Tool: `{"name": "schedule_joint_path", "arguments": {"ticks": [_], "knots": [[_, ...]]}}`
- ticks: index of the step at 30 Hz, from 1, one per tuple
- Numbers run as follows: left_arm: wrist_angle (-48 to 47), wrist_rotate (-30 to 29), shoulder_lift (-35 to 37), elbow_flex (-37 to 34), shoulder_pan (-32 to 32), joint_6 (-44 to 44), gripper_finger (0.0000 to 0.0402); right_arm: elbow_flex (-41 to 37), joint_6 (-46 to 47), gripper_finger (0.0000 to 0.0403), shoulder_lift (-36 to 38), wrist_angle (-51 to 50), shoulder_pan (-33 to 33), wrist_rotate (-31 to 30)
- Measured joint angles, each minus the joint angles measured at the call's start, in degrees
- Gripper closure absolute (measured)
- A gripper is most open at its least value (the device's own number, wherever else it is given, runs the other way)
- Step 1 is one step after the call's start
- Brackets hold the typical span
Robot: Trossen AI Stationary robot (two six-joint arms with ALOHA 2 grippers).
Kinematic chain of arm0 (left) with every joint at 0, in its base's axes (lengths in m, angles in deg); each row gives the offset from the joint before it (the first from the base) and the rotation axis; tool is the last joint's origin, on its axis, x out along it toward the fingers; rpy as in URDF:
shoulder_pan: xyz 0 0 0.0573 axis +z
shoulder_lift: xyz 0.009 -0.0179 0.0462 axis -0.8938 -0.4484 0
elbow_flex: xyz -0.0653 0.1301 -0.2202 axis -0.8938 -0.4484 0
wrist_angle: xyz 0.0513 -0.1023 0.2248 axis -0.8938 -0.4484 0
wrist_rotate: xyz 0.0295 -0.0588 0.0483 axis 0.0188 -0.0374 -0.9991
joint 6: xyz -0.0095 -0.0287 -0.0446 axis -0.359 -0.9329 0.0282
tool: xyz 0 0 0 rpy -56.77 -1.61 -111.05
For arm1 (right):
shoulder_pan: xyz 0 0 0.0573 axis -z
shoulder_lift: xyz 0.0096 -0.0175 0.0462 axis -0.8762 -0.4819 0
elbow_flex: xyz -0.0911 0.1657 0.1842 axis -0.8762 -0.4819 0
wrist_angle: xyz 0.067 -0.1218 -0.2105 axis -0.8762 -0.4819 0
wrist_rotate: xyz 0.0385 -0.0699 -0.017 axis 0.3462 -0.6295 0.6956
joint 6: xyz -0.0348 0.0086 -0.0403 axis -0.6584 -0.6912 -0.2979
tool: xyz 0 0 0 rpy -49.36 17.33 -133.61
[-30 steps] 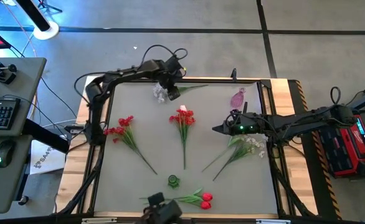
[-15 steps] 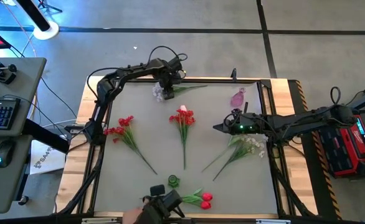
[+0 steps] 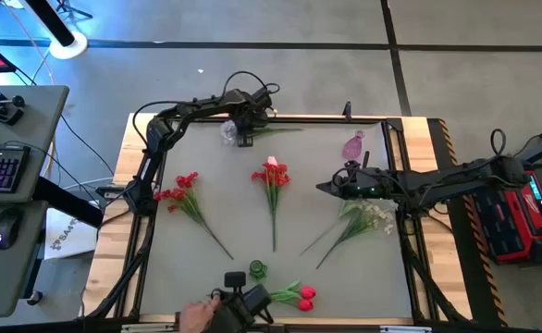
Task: Sort flowers into vase by color
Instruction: Put the top white flowers into the green vase
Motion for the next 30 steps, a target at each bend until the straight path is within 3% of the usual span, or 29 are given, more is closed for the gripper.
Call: {"name": "schedule_joint_path", "arguments": {"ticks": [14,21,30], "knots": [[-0.21,-0.05,13.04,0.00,-5.95,13.28,0.0401,0.00,-3.56,0.0210,-0.02,9.47,0.00,-0.20],[-0.77,0.01,22.28,0.00,-12.15,24.26,0.0401,0.00,-8.67,0.0210,2.02,18.52,-0.02,7.99],[-3.90,-0.37,32.80,0.00,-21.30,34.60,0.0401,-0.03,-10.55,0.0210,8.10,12.25,-0.02,10.48]]}}
